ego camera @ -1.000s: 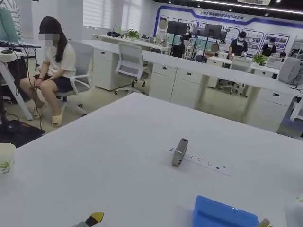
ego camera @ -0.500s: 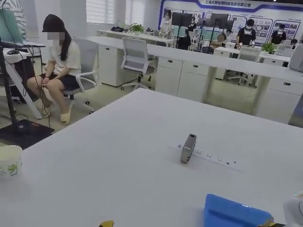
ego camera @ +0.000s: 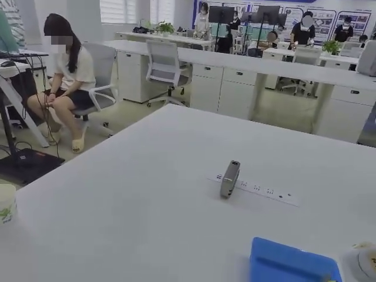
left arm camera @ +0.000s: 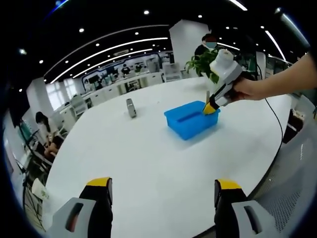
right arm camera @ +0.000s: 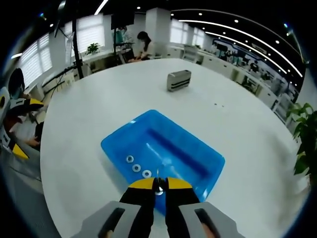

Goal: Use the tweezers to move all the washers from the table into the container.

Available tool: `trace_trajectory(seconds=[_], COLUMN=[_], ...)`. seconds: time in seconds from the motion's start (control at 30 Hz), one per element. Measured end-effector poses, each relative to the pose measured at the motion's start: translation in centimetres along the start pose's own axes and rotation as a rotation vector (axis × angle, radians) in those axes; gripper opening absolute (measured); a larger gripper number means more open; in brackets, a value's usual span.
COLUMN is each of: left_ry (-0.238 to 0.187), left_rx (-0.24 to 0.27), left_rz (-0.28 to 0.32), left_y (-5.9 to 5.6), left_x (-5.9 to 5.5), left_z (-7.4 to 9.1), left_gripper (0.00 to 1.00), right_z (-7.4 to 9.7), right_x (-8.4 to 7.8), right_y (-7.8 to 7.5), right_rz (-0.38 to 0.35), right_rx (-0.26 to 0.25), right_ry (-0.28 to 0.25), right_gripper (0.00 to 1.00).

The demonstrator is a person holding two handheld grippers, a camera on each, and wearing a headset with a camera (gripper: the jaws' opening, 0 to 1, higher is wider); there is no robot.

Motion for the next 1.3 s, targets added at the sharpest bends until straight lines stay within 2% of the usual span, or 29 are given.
trace_trajectory(seconds=[0.1, 0.23, 0.3, 0.4, 0.5, 0.57, 0.67, 0.7, 0.8, 0.83, 0.87, 0.93, 1.0, 1.07, 1.13, 1.17, 1.23, 1.3], left_ry=[-0.032, -0.09, -0.13, -0.187, -0.217, -0.206, -0.232, -0.24, -0.241, -0.232, -0.223, -0.177, -0.163, -0.182, -0.18, -0.18, -0.153, -0.166], left_rx=[-0.022, -0.038, -0.071, -0.153, -0.217, -0.265, -0.291, -0.307, -0.417, -0.476, -0.511, -0.545, -0.582, -0.593, -0.625, -0.662, -0.704, -0.709], left_rz=[0.013, -0.015, -0.014, -0.008, -0.063, -0.101, -0.135, -0.144, -0.171, -0.195, -0.206, -0.255, -0.333, -0.39, -0.423, -0.455, -0.483, -0.489], left_y=[0.3, 0.5, 0.4, 0.1, -0.5, -0.9, -1.3, -1.4, -2.2, -2.7, -3.0, -3.7, -4.6, -5.6, -6.5, -7.1, -8.0, -8.4], left_x=[1.3, 3.8, 5.5, 8.1, 10.1, 11.2, 12.6, 13.1, 14.0, 14.3, 14.4, 14.6, 14.7, 14.9, 15.0, 14.9, 14.8, 15.0], left_z=[0.6, 1.7, 2.4, 3.4, 4.2, 4.4, 4.5, 4.5, 4.7, 4.7, 4.6, 4.2, 3.8, 3.6, 3.4, 3.3, 3.1, 2.8], left_gripper=[0.86, 0.84, 0.82, 0.78, 0.73, 0.67, 0.6, 0.59, 0.48, 0.44, 0.41, 0.4, 0.33, 0.2, 0.12, 0.12, 0.15, 0.11], right_z=[0.1, 1.4, 2.5, 4.9, 7.0, 8.2, 9.4, 9.9, 10.7, 10.9, 11.0, 11.2, 11.3, 11.2, 11.2, 11.3, 11.4, 11.4], right_x=[0.0, 0.3, 0.6, 1.5, 1.9, 2.1, 2.1, 2.0, 1.8, 1.5, 1.3, 0.9, 0.4, -0.2, -0.5, -0.6, -0.8, -1.0], right_y=[-0.1, -0.1, 0.0, 0.7, 2.4, 3.6, 4.9, 5.7, 7.1, 7.7, 8.1, 8.8, 9.5, 10.2, 10.7, 11.1, 11.5, 11.8], right_rz=[-0.002, -0.011, -0.007, 0.013, 0.058, 0.078, 0.126, 0.159, 0.204, 0.233, 0.245, 0.274, 0.296, 0.355, 0.365, 0.381, 0.385, 0.393], right_rx=[-0.007, -0.02, -0.029, -0.014, 0.031, 0.078, 0.116, 0.149, 0.215, 0.257, 0.289, 0.309, 0.344, 0.378, 0.383, 0.387, 0.414, 0.438], right_ry=[0.002, -0.023, -0.05, -0.12, -0.161, -0.189, -0.195, -0.195, -0.189, -0.173, -0.153, -0.157, -0.138, -0.111, -0.098, -0.101, -0.102, -0.096], right_gripper=[0.03, 0.03, 0.03, 0.03, 0.03, 0.03, 0.03, 0.03, 0.03, 0.03, 0.03, 0.03, 0.03, 0.03, 0.03, 0.03, 0.03, 0.03])
Point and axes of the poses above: the centre of the closed fingertips' face, and the gripper's own axes: z roughly backward along the fingers, y roughly to its left, x roughly out of its top, the point moved 8 cm from there along z, roughly backward along the fingers, and after that the axes turned 15 degrees about y, right-handed, at the moved point
